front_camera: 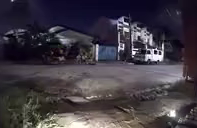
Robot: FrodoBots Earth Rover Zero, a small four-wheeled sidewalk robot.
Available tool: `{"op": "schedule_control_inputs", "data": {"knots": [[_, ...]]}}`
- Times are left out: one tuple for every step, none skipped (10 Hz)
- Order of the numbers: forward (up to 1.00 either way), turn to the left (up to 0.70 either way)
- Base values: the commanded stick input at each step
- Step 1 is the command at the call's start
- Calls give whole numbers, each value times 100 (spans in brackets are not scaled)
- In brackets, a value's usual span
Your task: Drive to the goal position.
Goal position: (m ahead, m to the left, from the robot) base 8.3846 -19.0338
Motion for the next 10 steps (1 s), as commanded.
{"op": "schedule_control_inputs", "data": {"knots": [[70,-35],[70,-35],[70,-35],[70,-35],[70,-16],[70,0],[70,0],[13,0],[0,0],[0,0]]}}
